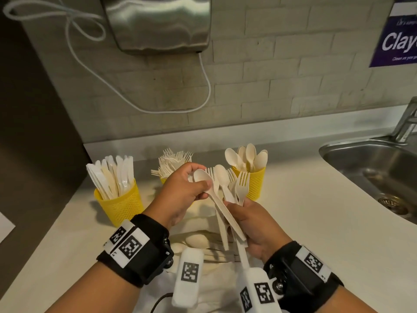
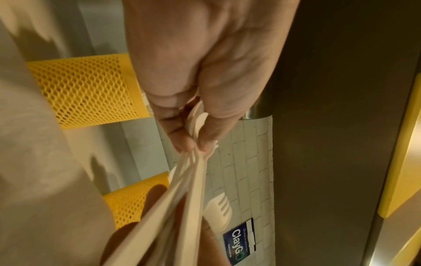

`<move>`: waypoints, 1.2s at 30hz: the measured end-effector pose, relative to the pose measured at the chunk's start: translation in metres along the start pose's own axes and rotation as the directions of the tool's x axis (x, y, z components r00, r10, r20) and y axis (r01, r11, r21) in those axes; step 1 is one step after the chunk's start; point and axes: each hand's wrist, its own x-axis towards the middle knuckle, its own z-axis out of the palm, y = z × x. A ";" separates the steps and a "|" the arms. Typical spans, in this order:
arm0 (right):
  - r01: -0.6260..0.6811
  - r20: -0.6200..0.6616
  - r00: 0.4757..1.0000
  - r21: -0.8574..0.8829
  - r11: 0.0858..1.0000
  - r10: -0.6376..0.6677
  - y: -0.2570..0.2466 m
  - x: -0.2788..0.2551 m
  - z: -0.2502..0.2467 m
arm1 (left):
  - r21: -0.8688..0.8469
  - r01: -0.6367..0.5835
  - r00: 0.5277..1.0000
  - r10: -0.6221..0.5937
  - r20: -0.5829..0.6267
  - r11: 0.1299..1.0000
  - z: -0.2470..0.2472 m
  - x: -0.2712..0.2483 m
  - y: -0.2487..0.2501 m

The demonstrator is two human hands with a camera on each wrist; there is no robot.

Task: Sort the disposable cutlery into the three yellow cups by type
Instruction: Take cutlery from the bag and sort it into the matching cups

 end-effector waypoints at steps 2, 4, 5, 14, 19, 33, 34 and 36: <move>0.002 -0.017 1.000 0.001 1.000 -0.002 0.000 0.000 0.000 | 0.033 -0.019 1.000 0.019 -0.012 0.999 0.000 0.001 -0.001; -0.014 -0.014 1.000 0.063 0.998 0.015 -0.001 -0.001 0.001 | 0.063 -0.027 1.000 0.027 -0.004 0.998 -0.001 0.003 0.001; -0.025 0.000 1.000 0.100 0.995 0.025 -0.002 -0.001 0.001 | 0.081 -0.030 1.000 0.029 0.011 0.996 -0.001 0.003 0.002; -0.081 -0.003 0.997 0.207 0.975 0.083 -0.003 0.006 0.005 | 0.390 -0.103 0.972 0.009 0.234 0.915 0.010 0.005 0.006; 0.111 -0.234 0.972 0.374 0.921 -0.022 -0.014 0.008 -0.016 | 0.401 -0.219 0.974 0.172 0.148 0.890 0.000 0.016 0.031; 0.211 -0.443 0.894 0.286 0.935 -0.066 -0.036 -0.014 -0.051 | 0.873 -0.401 0.903 0.282 0.325 0.277 0.092 0.112 0.021; 0.197 -0.426 0.903 0.281 0.939 -0.062 -0.037 -0.014 -0.051 | 0.900 -0.393 0.910 0.218 0.352 0.190 0.094 0.114 0.016; 0.175 -0.395 0.917 0.265 0.948 -0.059 -0.038 -0.015 -0.050 | 0.901 -0.408 0.911 0.140 0.389 0.147 0.091 0.111 0.011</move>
